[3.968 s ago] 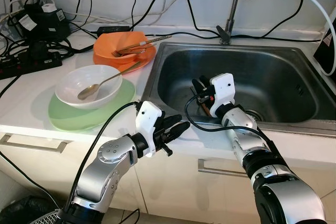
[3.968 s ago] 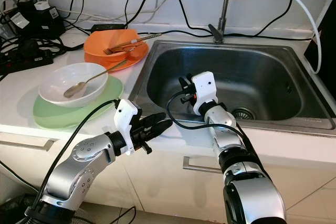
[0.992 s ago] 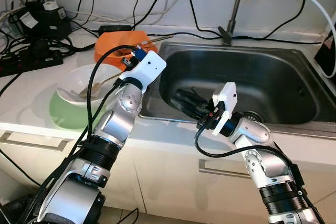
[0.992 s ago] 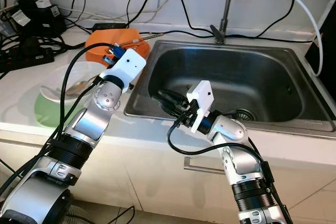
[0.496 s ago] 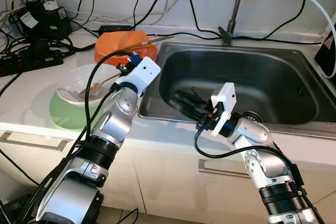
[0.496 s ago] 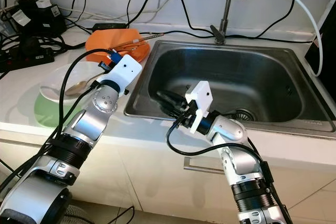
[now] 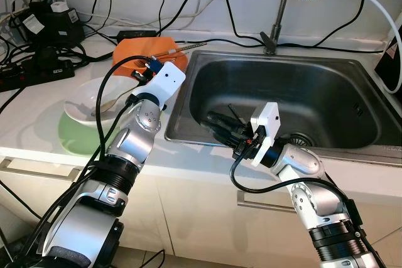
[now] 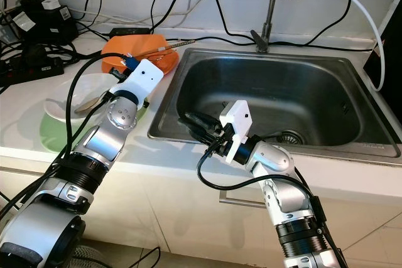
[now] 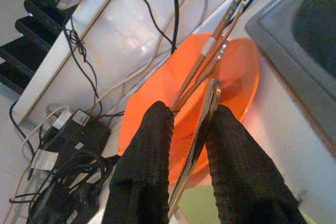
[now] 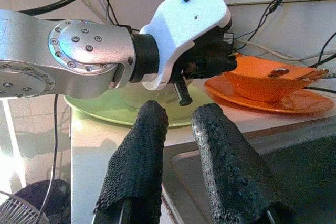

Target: Kitchen organization

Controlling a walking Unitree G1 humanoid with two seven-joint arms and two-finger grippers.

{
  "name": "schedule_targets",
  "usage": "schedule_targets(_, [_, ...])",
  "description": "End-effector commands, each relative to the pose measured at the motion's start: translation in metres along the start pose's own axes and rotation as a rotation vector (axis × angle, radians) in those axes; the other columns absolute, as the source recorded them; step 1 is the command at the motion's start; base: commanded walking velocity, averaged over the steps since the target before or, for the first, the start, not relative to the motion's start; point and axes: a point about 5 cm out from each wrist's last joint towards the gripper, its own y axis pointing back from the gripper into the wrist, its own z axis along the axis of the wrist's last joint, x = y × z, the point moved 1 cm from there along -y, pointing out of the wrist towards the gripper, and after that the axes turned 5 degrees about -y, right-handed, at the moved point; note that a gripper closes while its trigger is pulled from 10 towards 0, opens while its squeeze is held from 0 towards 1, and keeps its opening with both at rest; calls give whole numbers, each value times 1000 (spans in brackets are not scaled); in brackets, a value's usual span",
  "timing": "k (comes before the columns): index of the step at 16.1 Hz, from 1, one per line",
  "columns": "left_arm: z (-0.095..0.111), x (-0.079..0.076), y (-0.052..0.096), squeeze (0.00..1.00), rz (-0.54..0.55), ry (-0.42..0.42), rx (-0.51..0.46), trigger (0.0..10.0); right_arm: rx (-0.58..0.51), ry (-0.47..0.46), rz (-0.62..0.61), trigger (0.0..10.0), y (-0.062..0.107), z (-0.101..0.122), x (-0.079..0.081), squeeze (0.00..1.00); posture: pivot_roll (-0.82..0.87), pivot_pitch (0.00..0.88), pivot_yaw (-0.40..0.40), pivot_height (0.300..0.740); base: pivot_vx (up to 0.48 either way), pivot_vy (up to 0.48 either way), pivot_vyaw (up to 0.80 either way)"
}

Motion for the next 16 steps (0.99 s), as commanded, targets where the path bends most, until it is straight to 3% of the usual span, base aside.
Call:
schedule_targets(1, [4, 9, -4, 0, 39, -1, -6, 0, 0, 13, 14, 10000, -1, 3, 1, 0, 49, 0, 23, 740, 0, 0, 0])
schedule_targets(11, [10, 13, -5, 0, 64, -12, -29, 0, -4, 10, -14, 10000, -1, 2, -2, 0, 60, 0, 20, 740, 0, 0, 0])
schedule_targets(16, [37, 37, 1, 0, 148, -142, -125, 0, -8, 5, -15, 10000, -2, 3, -3, 0, 65, 4, 20, 740, 0, 0, 0])
